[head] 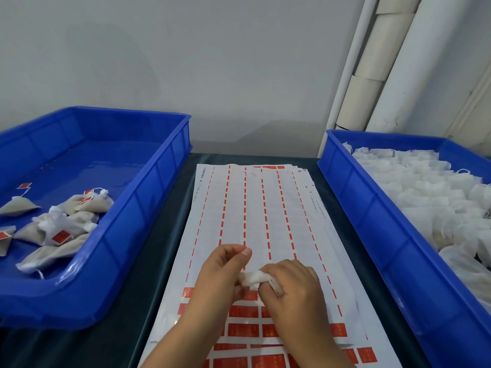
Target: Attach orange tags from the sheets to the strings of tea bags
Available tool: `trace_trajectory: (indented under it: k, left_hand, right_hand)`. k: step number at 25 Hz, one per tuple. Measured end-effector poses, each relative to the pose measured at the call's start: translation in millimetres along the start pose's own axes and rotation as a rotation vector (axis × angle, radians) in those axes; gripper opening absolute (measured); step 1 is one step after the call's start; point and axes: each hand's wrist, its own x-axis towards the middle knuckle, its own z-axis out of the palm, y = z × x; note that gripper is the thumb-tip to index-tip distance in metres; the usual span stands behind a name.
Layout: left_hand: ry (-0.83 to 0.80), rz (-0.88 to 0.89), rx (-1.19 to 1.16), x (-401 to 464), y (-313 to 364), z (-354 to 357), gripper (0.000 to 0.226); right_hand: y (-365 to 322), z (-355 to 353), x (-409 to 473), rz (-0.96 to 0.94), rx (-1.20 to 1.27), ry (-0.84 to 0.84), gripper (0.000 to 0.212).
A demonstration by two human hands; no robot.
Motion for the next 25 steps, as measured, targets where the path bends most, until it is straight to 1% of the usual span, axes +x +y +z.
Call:
trace_trajectory:
  k: [1,2,3,5,6,7,8,9,10,11,12,14,16,18,19,21,24,25]
  left_hand:
    - [-0.045,0.000,-0.045,1,3,-4,0.016]
    - [-0.099,-0.004,-0.082,2,4,-7,0.028]
    - [-0.154,-0.005,-0.119,3,5,-11,0.035]
    - [-0.239,-0.024,-0.218,2,5,-17,0.035]
    - [-0.259,-0.033,-0.256,1,5,-18,0.031]
    - [-0.256,-0.031,-0.268,0,2,-18,0.027]
    - [-0.230,-0.013,-0.226,-1,0,-16,0.023]
    - [-0.189,0.026,-0.119,-2,-3,-14,0.022]
    - [-0.137,0.091,0.032,-4,-6,-12,0.025]
    - [-0.096,0.178,0.192,-6,-7,-10,0.029]
    - [-0.080,0.266,0.319,-9,-8,-8,0.031]
    - [-0.111,0.372,0.455,-12,-10,-10,0.031]
    - [-0.154,0.392,0.484,-14,-9,-12,0.019]
    - [-0.113,0.406,0.536,-14,-7,-11,0.005]
    - [-0.082,0.426,0.557,-14,-7,-10,0.008]
    - [-0.019,0.446,0.524,-13,-7,-8,0.013]
    - [0.060,0.480,0.538,-11,-4,-9,0.013]
    - [0.079,0.493,0.554,-9,-3,-10,0.012]
  right_hand:
    - [-4,-2,2,0.159,0.095,-0.113,0.007]
    - [-5,-3,4,0.320,0.221,-0.240,0.012]
    - [-6,-6,6,0.450,0.331,-0.338,0.013]
    - [-6,-13,12,0.692,0.593,-0.444,0.018]
    - [-6,-17,16,0.831,0.803,-0.494,0.020]
    - [-5,-22,18,0.970,1.071,-0.554,0.021]
    - [-6,-26,19,1.087,1.329,-0.628,0.019]
    - [-7,-29,19,1.165,1.519,-0.698,0.015]
    - [-8,-29,18,1.196,1.629,-0.735,0.013]
    - [-7,-28,17,1.194,1.665,-0.743,0.013]
    - [-7,-27,16,1.183,1.648,-0.730,0.013]
    - [-6,-25,16,1.141,1.516,-0.651,0.014]
    - [-4,-25,16,1.031,1.338,-0.598,0.014]
    - [-3,-24,14,0.960,1.234,-0.577,0.018]
    - [-4,-24,13,0.950,1.204,-0.576,0.019]
    - [-5,-24,11,0.954,1.180,-0.573,0.020]
    - [-3,-27,8,0.962,1.235,-0.569,0.014]
    - [-1,-28,7,0.973,1.254,-0.563,0.017]
